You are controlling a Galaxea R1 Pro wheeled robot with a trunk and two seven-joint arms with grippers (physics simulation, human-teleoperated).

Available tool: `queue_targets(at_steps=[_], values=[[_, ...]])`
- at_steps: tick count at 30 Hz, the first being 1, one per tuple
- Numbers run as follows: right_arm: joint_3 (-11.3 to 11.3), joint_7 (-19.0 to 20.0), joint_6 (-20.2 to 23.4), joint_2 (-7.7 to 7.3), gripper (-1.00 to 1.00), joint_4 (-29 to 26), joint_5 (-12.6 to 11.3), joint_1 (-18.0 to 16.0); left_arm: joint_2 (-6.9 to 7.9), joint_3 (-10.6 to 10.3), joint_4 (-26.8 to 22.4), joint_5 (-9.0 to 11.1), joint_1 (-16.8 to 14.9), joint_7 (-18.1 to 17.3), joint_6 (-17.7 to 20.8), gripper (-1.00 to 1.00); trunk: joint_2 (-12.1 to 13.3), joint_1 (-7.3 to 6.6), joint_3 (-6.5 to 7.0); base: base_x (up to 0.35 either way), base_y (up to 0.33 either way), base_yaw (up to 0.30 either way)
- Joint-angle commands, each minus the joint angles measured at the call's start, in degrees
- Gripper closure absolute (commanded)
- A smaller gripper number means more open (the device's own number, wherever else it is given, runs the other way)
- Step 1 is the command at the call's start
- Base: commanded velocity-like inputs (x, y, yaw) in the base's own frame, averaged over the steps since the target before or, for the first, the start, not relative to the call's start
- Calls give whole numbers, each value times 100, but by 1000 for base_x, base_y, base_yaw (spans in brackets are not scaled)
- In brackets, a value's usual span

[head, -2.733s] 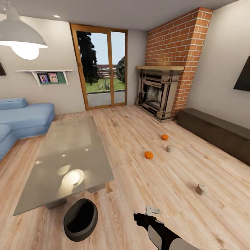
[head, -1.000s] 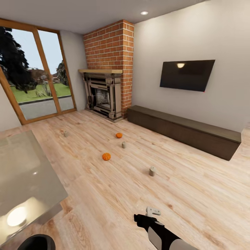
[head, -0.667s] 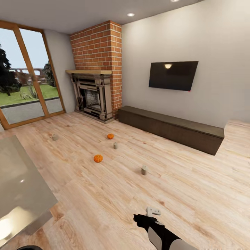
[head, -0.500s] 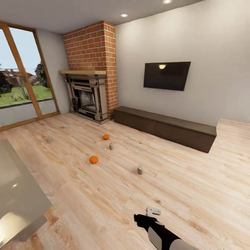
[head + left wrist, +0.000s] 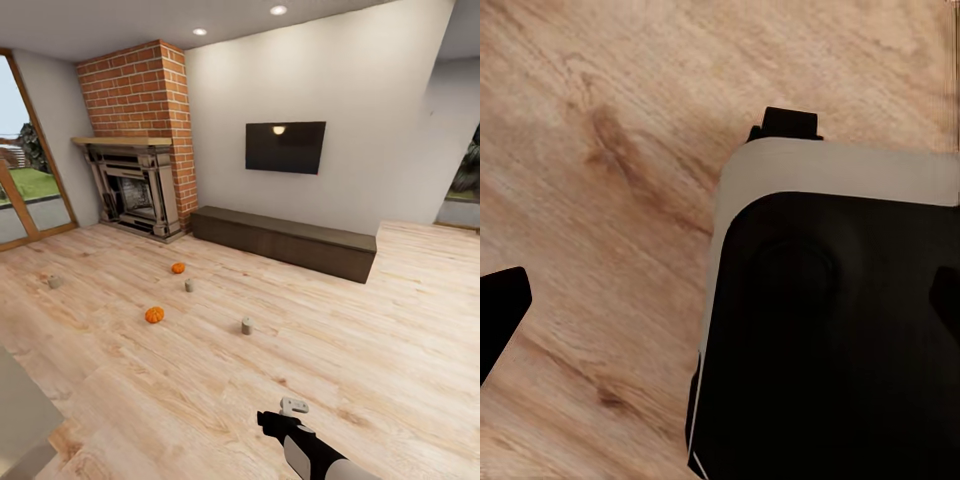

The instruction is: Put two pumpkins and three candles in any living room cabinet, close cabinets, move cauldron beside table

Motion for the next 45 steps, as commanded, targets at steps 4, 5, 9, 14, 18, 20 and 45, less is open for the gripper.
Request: queue_targets(at_steps=[4,5,9,14,18,20,45], values=[[49,-31,-11,1,-100,2,-53,-5,-11,-28,-17,58,2,8,39,-100,-3,0,6,0,0,-278],[49,-31,-11,1,-100,2,-53,-6,-12,-15,-17,65,2,8,42,-100,-3,0,9,0,0,-278],[49,-28,-11,1,-100,2,-53,-7,126,28,-217,83,-15,34,-56,-100,-3,0,21,0,0,-278],[49,-25,-11,1,-100,2,-53,-6,209,37,-1158,119,-54,49,-411,-100,-3,0,36,0,0,-278],[49,-23,-11,-7,-100,2,-55,-7,215,38,-1816,213,-181,89,-338,-100,-3,0,50,0,0,-278],[49,-26,-11,-12,-100,2,-54,-7,219,38,-1911,305,-554,99,-174,-100,-3,0,57,0,0,-277],[49,-79,-11,-14,-100,-3,-44,-6,-12,-2,-2062,456,-1049,41,-315,-100,-3,0,168,0,0,-257]])
